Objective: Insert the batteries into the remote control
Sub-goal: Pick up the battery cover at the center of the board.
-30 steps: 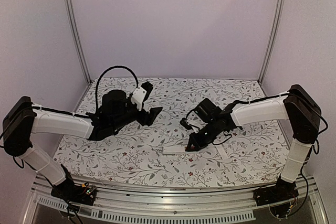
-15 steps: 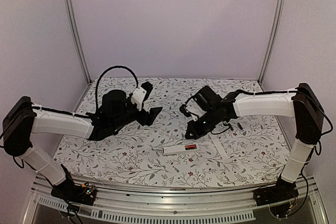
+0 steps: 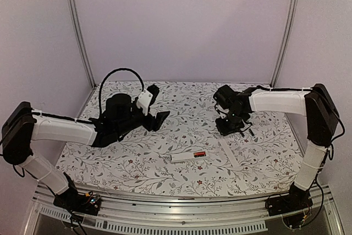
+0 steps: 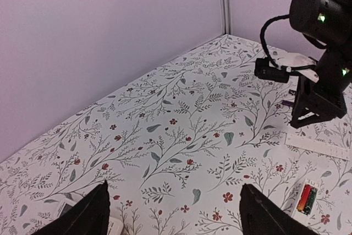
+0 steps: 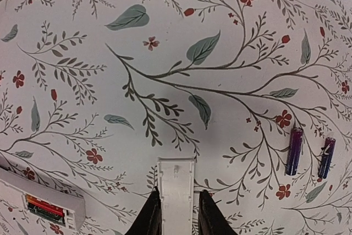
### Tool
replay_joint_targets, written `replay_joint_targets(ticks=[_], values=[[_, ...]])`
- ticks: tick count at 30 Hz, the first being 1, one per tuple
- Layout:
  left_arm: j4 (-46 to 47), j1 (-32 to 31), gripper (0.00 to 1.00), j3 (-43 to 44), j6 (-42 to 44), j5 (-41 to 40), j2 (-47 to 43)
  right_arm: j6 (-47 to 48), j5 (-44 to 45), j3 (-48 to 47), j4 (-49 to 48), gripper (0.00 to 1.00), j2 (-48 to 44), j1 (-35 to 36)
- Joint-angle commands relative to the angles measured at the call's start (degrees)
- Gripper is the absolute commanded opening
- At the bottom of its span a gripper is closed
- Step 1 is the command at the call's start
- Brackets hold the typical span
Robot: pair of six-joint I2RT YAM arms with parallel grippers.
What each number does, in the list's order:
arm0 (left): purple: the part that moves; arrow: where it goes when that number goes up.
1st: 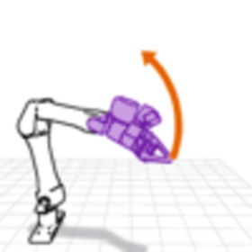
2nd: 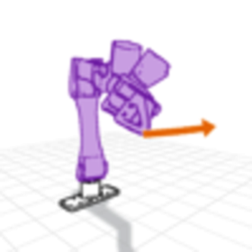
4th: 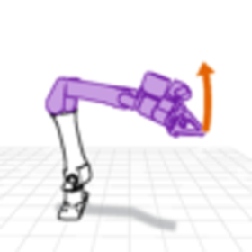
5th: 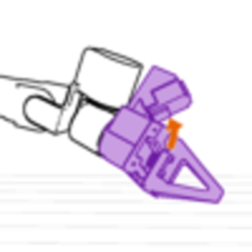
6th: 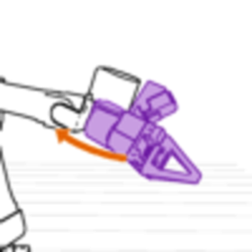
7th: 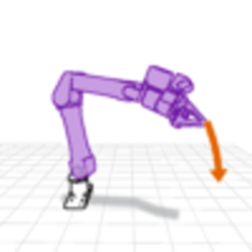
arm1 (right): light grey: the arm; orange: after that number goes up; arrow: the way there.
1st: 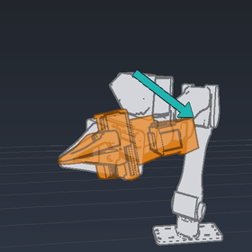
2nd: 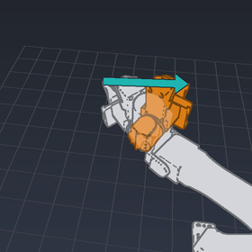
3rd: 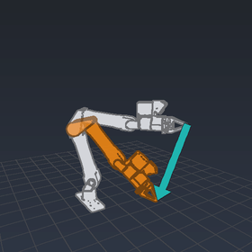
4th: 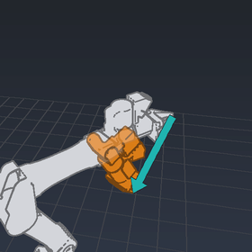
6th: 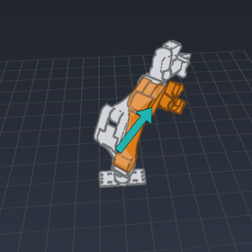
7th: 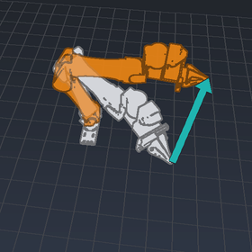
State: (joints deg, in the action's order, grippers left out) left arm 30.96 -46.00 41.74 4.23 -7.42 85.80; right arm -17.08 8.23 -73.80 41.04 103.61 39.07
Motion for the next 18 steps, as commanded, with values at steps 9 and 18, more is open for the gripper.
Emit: replay_joint_targets(ticks=[9, 18], values=[[-0.6, 0.2, 0.81, 0.7, -0.3, 0.0, -0.2, 1.4, -0.7, -0.7, 1.5, 0.24, 5.6, 0.4], [-0.7, 0.3, 0.81, 0.8, -0.4, 0.3, 0.0, 1.7, -1.6, 0.0, 0.4, 0.19, 6.8, 0.5]])
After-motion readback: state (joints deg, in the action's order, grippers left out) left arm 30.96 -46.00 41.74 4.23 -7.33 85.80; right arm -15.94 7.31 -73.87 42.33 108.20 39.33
